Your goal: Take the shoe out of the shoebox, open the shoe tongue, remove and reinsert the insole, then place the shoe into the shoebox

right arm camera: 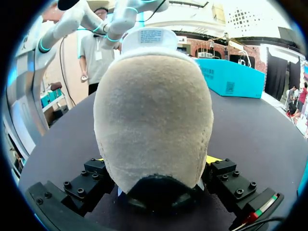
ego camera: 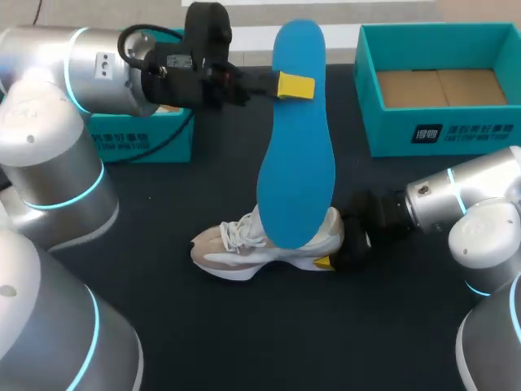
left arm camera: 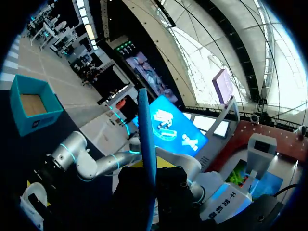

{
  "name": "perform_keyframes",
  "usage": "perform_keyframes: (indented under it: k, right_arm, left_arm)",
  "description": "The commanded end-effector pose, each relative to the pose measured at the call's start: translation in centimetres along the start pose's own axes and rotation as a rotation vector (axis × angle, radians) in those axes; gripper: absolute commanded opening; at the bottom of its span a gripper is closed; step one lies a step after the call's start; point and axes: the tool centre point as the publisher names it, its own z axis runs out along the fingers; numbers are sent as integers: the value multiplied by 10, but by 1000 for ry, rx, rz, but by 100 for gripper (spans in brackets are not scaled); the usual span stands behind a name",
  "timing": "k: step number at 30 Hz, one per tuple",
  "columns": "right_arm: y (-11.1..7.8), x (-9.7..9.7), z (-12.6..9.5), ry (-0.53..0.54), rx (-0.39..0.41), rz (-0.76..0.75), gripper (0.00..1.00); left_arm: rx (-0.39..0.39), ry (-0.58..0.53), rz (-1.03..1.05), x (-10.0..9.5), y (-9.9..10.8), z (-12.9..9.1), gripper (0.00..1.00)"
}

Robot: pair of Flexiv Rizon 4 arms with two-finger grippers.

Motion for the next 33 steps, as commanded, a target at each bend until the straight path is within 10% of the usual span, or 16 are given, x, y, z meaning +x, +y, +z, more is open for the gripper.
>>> perform_keyframes:
  k: [1, 17, 33]
  right_arm:
    - [-4, -1, 6, -1, 4, 1, 0]
    - [-4, -1, 6, -1, 4, 1, 0]
    - [-4, -1, 6, -1, 4, 1, 0]
  left_arm:
    - [-12, -38, -27, 6, 7, 5, 0]
    - [0, -216, -69, 59, -2, 10, 0]
    - [-17, -144, -76, 61, 10, 46, 0]
